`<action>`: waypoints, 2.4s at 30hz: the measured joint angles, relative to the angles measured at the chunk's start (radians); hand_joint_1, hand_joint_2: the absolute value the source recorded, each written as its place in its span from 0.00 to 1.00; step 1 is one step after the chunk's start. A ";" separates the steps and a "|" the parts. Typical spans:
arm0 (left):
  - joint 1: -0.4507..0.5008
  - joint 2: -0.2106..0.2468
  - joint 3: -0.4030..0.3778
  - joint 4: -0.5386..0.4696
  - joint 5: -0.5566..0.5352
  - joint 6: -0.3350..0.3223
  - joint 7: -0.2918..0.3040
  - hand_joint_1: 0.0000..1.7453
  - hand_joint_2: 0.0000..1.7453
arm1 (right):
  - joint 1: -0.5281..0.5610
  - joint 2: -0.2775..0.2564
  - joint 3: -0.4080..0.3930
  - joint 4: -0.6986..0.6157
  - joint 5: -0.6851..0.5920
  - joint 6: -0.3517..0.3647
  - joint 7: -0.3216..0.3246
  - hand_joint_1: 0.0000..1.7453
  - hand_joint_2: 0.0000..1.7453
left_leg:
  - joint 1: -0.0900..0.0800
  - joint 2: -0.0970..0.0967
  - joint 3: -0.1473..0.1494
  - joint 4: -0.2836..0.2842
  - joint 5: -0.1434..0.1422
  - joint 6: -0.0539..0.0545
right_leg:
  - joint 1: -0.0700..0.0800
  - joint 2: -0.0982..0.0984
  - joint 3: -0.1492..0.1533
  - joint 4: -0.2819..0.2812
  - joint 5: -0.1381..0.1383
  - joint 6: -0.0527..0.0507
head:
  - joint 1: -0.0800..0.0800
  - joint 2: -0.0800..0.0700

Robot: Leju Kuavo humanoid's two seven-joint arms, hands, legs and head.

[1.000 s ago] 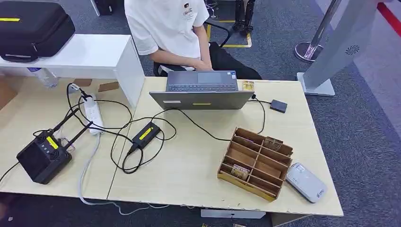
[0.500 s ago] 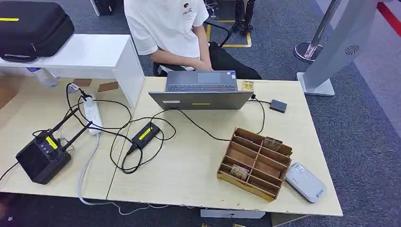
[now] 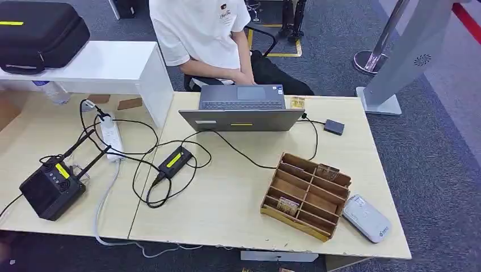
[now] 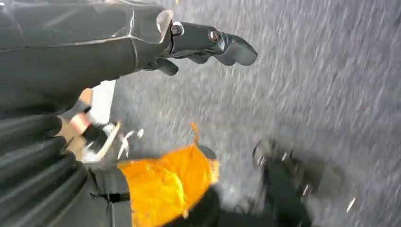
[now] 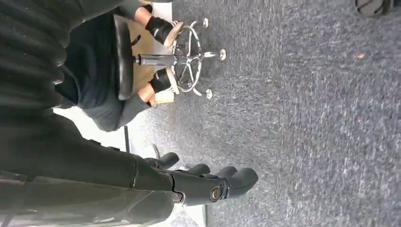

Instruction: Pass the card to the sensor for recognition and then transmit it.

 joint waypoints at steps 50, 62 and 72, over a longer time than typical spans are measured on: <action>0.001 0.000 -0.095 -0.017 0.048 -0.048 0.023 0.00 1.00 | -0.001 -0.006 -0.007 -0.007 0.029 0.001 -0.053 0.00 1.00 | 0.001 0.000 0.000 0.000 0.000 0.000 | 0.000 0.000 0.000 0.000 0.000 0.000 | 0.000 0.000; 0.015 -0.004 -0.112 -0.076 0.074 -0.076 0.018 0.00 1.00 | 0.000 -0.005 0.000 -0.006 0.013 0.096 -0.167 0.00 1.00 | 0.000 0.000 0.000 0.000 0.000 0.000 | 0.000 0.000 0.000 0.000 0.000 0.000 | 0.000 0.000; 0.032 0.122 -0.112 -0.007 0.167 -0.003 -0.121 0.00 1.00 | 0.000 -0.005 0.001 -0.006 0.083 -0.104 -0.027 0.00 1.00 | 0.004 0.001 0.000 0.000 -0.001 -0.001 | 0.004 0.001 -0.001 0.000 -0.001 -0.002 | 0.000 0.000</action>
